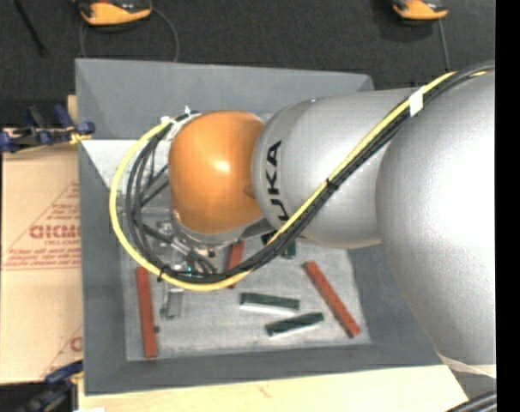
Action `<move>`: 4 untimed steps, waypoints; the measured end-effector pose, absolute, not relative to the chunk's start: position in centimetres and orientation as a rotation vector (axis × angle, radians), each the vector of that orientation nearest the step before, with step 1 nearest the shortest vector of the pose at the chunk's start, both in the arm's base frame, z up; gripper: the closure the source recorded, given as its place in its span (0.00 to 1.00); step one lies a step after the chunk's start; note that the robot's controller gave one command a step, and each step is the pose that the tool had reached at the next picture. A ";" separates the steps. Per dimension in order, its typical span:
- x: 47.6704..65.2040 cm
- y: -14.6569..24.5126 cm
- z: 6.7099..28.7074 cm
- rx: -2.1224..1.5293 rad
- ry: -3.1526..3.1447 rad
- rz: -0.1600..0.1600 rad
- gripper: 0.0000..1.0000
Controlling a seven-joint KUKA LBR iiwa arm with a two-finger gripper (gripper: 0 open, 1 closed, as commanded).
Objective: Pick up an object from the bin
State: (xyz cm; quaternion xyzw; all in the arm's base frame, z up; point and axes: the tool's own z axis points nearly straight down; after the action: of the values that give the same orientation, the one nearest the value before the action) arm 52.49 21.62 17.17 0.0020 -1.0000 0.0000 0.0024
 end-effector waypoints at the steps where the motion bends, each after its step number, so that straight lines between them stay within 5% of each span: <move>1: 59.1 18.0 7.8 -0.116 -3.140 0.002 0.00; 2: 62.2 11.9 7.0 -0.291 -3.134 0.001 0.00; 3: 56.2 5.7 9.4 -0.020 -3.144 0.005 0.00; 4: 59.4 -0.2 7.0 0.094 -3.147 0.005 0.00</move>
Offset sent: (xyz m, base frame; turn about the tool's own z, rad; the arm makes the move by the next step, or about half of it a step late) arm 0.0648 -0.0323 -0.0892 0.0736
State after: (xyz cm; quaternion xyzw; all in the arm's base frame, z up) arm 59.37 -0.19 7.01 0.0297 -0.9996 0.0016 -0.0032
